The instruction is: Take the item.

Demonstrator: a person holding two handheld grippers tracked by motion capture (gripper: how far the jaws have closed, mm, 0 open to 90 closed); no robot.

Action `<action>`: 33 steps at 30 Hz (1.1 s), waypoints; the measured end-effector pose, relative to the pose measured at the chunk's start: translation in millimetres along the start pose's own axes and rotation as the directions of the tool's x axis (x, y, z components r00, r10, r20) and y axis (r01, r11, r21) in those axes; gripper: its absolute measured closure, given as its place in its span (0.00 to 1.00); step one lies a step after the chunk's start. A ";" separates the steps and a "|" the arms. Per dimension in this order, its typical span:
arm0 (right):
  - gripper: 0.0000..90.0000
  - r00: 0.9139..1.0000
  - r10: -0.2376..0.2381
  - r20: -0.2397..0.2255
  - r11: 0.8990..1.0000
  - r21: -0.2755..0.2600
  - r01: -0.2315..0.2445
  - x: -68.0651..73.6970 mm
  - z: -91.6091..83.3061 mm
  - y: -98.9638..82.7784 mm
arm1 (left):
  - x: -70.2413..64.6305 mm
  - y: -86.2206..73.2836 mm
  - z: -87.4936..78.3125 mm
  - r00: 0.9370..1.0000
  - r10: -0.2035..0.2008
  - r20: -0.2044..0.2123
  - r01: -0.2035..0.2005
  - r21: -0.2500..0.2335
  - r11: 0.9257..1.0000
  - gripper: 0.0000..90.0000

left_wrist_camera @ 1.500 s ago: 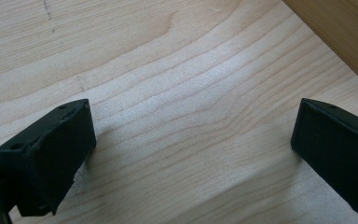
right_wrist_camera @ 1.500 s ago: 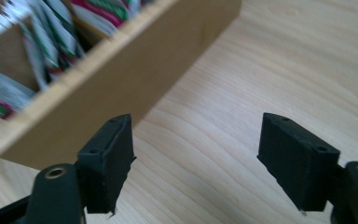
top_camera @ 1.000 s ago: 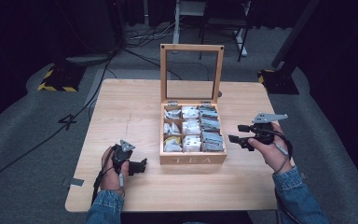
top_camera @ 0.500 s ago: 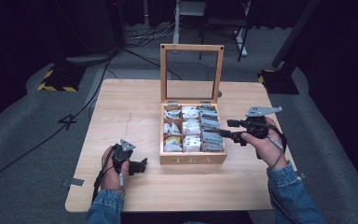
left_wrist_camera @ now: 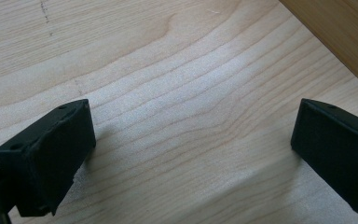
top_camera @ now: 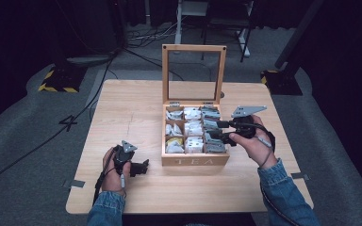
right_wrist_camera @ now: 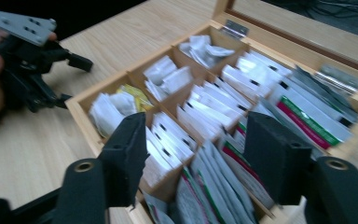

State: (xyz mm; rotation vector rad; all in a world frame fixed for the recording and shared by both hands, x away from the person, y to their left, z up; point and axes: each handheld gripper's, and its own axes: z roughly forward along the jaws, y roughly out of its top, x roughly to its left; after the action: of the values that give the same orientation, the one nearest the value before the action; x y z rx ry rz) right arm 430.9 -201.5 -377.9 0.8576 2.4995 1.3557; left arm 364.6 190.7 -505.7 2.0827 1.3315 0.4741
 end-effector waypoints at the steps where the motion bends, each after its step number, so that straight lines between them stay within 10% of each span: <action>1: 0.45 1.000 0.004 -0.013 1.000 -0.010 -0.004 1.6 2.0 0.4 | 0.0 0.0 0.0 1.000 0.000 0.000 0.000 0.000 1.000 0.00; 13: 0.59 0.992 -0.009 -0.129 0.999 0.031 0.013 17.9 36.9 -0.8 | -0.1 0.0 0.0 1.000 -0.001 0.000 0.001 0.001 1.000 0.00; 33: 0.74 0.989 -0.060 -0.132 0.981 0.177 0.083 20.8 71.0 -16.2 | 0.3 0.2 0.2 1.000 0.004 -0.001 -0.004 0.000 1.000 0.00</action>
State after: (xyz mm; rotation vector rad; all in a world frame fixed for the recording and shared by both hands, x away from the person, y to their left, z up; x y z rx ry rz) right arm 436.1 -146.0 -429.2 0.7265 2.7569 1.2085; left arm 365.0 190.9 -505.6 2.0853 1.3282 0.4774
